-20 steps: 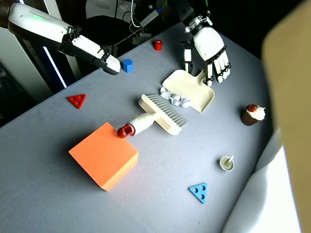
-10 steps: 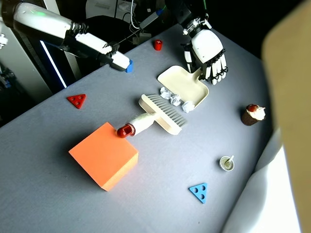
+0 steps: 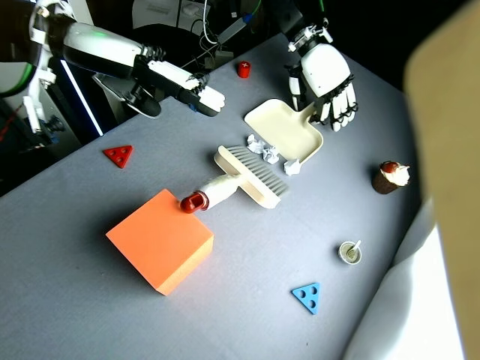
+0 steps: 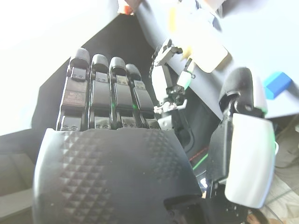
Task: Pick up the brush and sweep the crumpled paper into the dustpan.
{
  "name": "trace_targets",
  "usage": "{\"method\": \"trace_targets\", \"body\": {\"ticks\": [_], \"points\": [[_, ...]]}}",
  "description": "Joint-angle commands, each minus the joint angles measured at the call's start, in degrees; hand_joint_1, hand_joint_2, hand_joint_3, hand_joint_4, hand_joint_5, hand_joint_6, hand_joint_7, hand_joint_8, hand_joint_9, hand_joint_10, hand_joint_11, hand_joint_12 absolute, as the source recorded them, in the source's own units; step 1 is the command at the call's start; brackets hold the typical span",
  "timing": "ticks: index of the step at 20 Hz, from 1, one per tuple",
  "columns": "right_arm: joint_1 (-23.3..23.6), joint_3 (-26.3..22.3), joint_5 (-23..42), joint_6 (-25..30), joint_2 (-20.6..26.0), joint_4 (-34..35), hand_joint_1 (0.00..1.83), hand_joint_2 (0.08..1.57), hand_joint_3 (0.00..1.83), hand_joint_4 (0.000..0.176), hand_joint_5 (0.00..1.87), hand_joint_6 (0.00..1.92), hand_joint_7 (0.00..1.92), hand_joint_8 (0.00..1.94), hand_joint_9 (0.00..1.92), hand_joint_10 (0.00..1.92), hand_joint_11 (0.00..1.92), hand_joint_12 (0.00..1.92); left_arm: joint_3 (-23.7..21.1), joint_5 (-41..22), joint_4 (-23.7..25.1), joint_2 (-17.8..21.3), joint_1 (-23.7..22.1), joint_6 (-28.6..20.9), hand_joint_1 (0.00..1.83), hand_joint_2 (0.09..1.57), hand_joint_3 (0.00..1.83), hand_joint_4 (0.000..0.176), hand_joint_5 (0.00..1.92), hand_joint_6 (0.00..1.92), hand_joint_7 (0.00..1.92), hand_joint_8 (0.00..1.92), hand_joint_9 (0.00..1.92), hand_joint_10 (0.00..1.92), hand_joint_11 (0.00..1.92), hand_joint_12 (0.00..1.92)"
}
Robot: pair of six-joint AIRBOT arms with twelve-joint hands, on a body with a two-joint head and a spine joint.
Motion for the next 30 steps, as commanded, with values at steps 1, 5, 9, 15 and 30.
{"method": "trace_targets", "body": {"ticks": [1,5,9,15,30], "points": [[0.6,0.5,-5.9,-0.3,-0.7,-5.4,0.95,0.88,0.00,0.000,0.14,0.01,0.13,0.00,0.13,0.00,0.18,0.01,0.5,-4.6,2.2,0.3,-0.9,0.5,1.16,1.06,0.00,0.000,1.13,0.73,0.59,0.00,0.52,0.00,0.34,0.39],[0.4,2.8,-9.9,1.2,-3.7,-4.9,1.04,0.91,0.01,0.000,0.18,0.01,0.13,0.00,0.13,0.00,0.19,0.01,2.0,-1.6,2.1,-0.6,-3.4,1.9,1.16,1.07,0.00,0.000,1.10,0.78,0.59,0.00,0.53,0.00,0.31,0.40],[0.4,5.8,-13.0,1.2,-7.2,-3.4,1.09,0.94,0.01,0.000,0.20,0.02,0.15,0.01,0.13,0.01,0.18,0.01,4.3,0.9,2.8,-2.0,-5.6,2.0,1.15,1.07,0.00,0.000,1.08,0.81,0.57,0.00,0.50,0.00,0.26,0.48],[-1.3,11.1,-16.4,5.0,-11.3,-2.8,1.02,0.90,0.00,0.000,0.10,0.00,0.08,0.00,0.09,0.00,0.14,0.00,6.5,1.9,2.9,-3.5,-7.1,2.6,1.14,1.07,0.00,0.000,1.09,0.80,0.54,0.00,0.48,0.00,0.16,0.63],[-0.9,31.3,-15.2,10.6,-23.8,-3.2,1.02,0.90,0.01,0.000,0.14,0.01,0.07,0.00,0.07,0.00,0.11,0.01,9.1,2.1,4.5,-3.7,-8.2,2.6,1.12,1.10,0.00,0.000,1.02,0.91,0.46,0.00,0.38,0.00,0.08,0.77]]}}
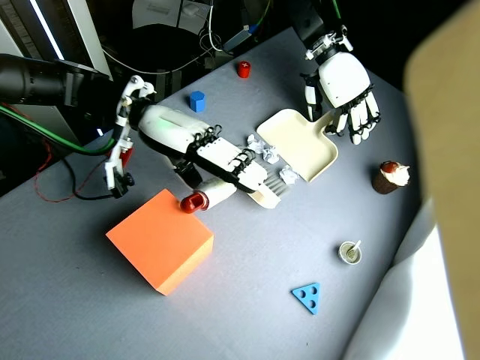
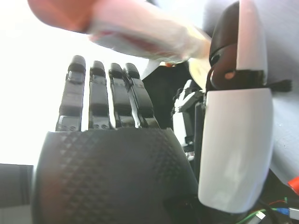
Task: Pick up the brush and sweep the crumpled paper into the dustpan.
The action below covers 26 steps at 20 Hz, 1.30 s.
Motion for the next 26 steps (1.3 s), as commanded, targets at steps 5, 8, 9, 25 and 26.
{"method": "trace_targets", "body": {"ticks": [5,8,9,25,26], "points": [[1.1,3.9,-4.4,2.1,-1.2,-3.8,1.03,0.90,0.00,0.000,0.12,0.00,0.08,0.00,0.08,0.01,0.12,0.02,1.1,-4.9,2.3,-1.1,-1.9,0.3,1.11,1.10,0.00,0.000,1.02,0.92,0.48,0.00,0.39,0.00,0.09,0.77],[1.7,6.3,-3.9,3.4,-2.2,-2.6,1.04,0.90,0.00,0.000,0.14,0.01,0.09,0.01,0.08,0.00,0.10,0.01,1.4,-4.4,2.4,-1.5,-2.1,0.3,1.09,1.11,0.00,0.000,1.00,0.95,0.44,0.00,0.36,0.00,0.04,0.77],[1.8,7.3,-3.5,4.0,-2.7,-2.0,1.04,0.89,0.00,0.000,0.15,0.01,0.11,0.01,0.10,0.01,0.12,0.02,1.5,-4.0,2.4,-1.7,-2.0,0.3,1.09,1.11,0.00,0.000,1.00,0.95,0.45,0.00,0.37,0.01,0.05,0.77],[1.3,10.1,0.1,5.3,-3.7,-2.6,1.16,1.02,0.00,0.000,1.19,0.64,0.74,1.60,0.63,1.81,0.49,1.88,0.6,-1.0,4.0,-0.2,-2.2,0.3,1.08,1.11,0.00,0.003,0.99,0.96,0.44,0.00,0.35,0.00,0.00,0.87],[0.9,9.8,0.5,5.3,-3.2,-3.9,1.19,1.00,0.00,0.000,1.24,0.56,0.79,1.87,0.84,1.90,0.86,1.91,0.5,-0.9,4.1,0.0,-2.4,0.3,1.08,1.11,0.00,0.017,1.00,0.95,0.46,0.00,0.39,0.01,0.01,0.88]]}}
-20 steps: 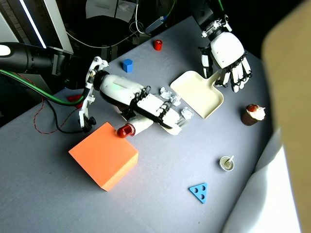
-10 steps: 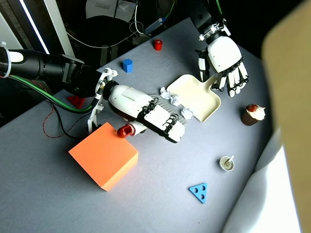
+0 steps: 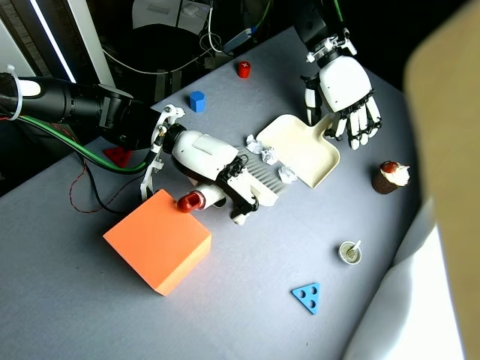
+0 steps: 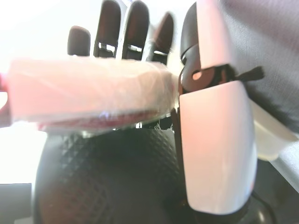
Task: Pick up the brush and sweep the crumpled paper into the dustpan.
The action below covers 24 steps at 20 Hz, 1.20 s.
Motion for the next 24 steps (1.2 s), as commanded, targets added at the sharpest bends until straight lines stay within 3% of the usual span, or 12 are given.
{"method": "trace_targets", "body": {"ticks": [1,3,4,5,8,10,11,12,13,20,22,24], "points": [[-0.5,-0.4,-4.3,-0.5,0.8,-5.4,1.20,1.03,0.00,0.000,1.19,0.61,1.10,1.93,1.22,1.92,1.28,1.92,-0.1,-5.1,1.7,0.5,-0.9,0.3,1.07,1.12,0.00,0.028,0.98,0.98,0.46,0.00,0.40,0.01,0.00,0.86],[-0.7,-1.0,-4.0,-0.5,1.1,-5.6,1.18,1.08,0.00,0.000,1.06,0.88,1.15,1.94,1.36,1.92,1.44,1.92,0.0,-4.5,2.1,0.6,-1.3,0.3,1.07,1.12,0.00,0.026,0.97,0.99,0.46,0.00,0.41,0.01,0.00,0.85],[-0.7,-1.1,-3.8,-0.6,1.3,-5.9,1.29,1.09,0.00,0.000,0.93,1.69,1.12,1.94,1.36,1.92,1.48,1.92,-0.1,-4.4,2.2,0.7,-1.4,0.3,1.07,1.12,0.00,0.032,0.99,0.97,0.46,0.00,0.41,0.01,0.00,0.83],[-0.7,-1.3,-3.6,-0.6,1.4,-6.5,1.34,1.09,0.00,0.000,0.98,1.87,1.09,1.94,1.35,1.92,1.49,1.92,-0.1,-4.3,2.4,0.8,-1.5,0.3,1.08,1.12,0.00,0.020,0.98,0.97,0.47,0.00,0.42,0.01,0.00,0.85],[-0.6,-1.5,-3.3,-1.5,1.7,-8.2,1.36,1.13,0.00,0.000,0.98,1.92,1.13,1.94,1.38,1.92,1.49,1.92,-0.3,-3.9,2.5,1.0,-1.7,0.3,1.08,1.12,0.00,0.012,0.99,0.96,0.49,0.00,0.44,0.01,0.00,0.85],[-0.3,-1.7,-2.0,-2.8,2.2,-10.0,1.36,1.14,0.00,0.000,0.99,1.92,1.14,1.94,1.38,1.92,1.49,1.92,-0.5,-4.0,2.5,1.2,-1.7,0.3,1.07,1.12,0.00,0.032,0.98,0.98,0.49,0.00,0.44,0.00,0.00,0.86],[-0.2,-2.0,-1.2,-3.0,2.6,-11.3,1.37,1.16,0.01,0.000,1.01,1.92,1.12,1.94,1.37,1.92,1.48,1.92,-0.6,-4.0,2.5,1.3,-1.7,0.3,1.04,1.13,0.00,0.078,0.95,1.03,0.48,0.00,0.42,0.00,0.00,0.86],[0.0,-2.5,-0.1,-3.7,3.2,-12.4,1.37,1.17,0.01,0.000,1.01,1.92,1.11,1.94,1.37,1.92,1.49,1.92,-0.6,-4.0,2.4,1.3,-1.7,0.3,1.05,1.14,0.00,0.056,0.95,1.03,0.49,0.01,0.43,0.00,0.00,0.85],[0.3,-3.0,1.1,-4.3,3.9,-13.2,1.40,1.18,0.00,0.000,0.99,1.92,1.07,1.94,1.33,1.92,1.45,1.92,-0.6,-4.0,2.4,1.3,-1.7,0.3,1.08,1.13,0.00,0.001,0.97,1.00,0.50,0.00,0.42,0.00,0.00,0.84],[6.2,-5.6,8.0,-12.2,8.4,-12.4,1.35,1.17,0.00,0.000,0.91,1.92,1.11,1.94,1.31,1.92,1.39,1.92,-0.7,-4.1,2.3,1.5,-1.8,0.3,1.06,1.13,0.00,0.046,0.96,1.01,0.50,0.00,0.40,0.00,0.00,0.74],[9.0,-5.9,11.5,-16.4,9.3,-10.1,1.33,1.16,0.00,0.000,0.92,1.92,1.08,1.94,1.29,1.92,1.39,1.92,-0.8,-4.2,2.2,1.5,-1.8,0.3,1.07,1.12,0.00,0.018,0.97,0.99,0.51,0.00,0.42,0.01,0.00,0.74],[11.0,-5.9,13.1,-21.3,9.3,-7.8,1.34,1.17,0.00,0.000,0.93,1.92,1.09,1.94,1.30,1.92,1.41,1.92,-0.9,-4.6,2.0,1.5,-1.8,0.3,1.06,1.12,0.00,0.056,0.97,0.99,0.52,0.00,0.45,0.01,0.00,0.86]]}}
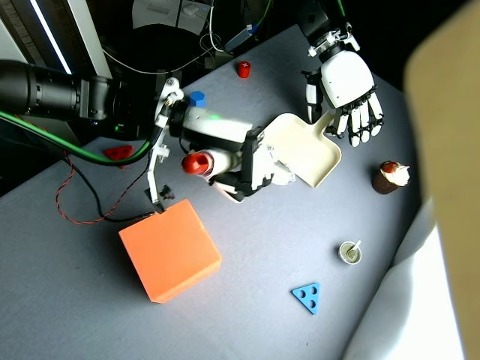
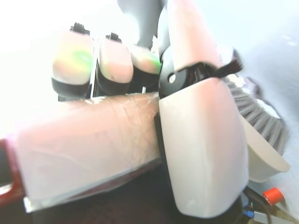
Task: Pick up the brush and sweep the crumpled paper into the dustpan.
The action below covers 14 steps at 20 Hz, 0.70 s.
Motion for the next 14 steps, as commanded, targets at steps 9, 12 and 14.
{"method": "trace_targets", "body": {"ticks": [9,12,14], "points": [[10.1,2.2,2.8,-28.6,-3.9,20.5,1.35,1.17,0.00,0.000,0.90,1.92,1.11,1.94,1.30,1.92,1.39,1.92,-0.1,-4.7,1.2,0.6,-0.4,0.3,1.06,1.13,0.00,0.021,0.95,1.03,0.47,0.00,0.41,0.00,0.00,0.70],[12.0,3.7,3.6,-33.7,-5.6,28.1,1.35,1.16,0.00,0.000,0.90,1.92,1.11,1.94,1.30,1.92,1.38,1.92,0.1,-4.2,1.4,0.5,-0.4,0.4,1.06,1.12,0.00,0.040,0.98,0.98,0.49,0.00,0.42,0.01,0.00,0.65],[12.0,3.8,5.2,-34.7,-5.7,30.6,1.35,1.16,0.00,0.000,0.90,1.92,1.11,1.94,1.30,1.92,1.37,1.92,0.1,-3.8,1.4,0.5,-0.4,0.5,1.07,1.12,0.00,0.036,0.99,0.97,0.49,0.00,0.42,0.00,0.00,0.68]]}}
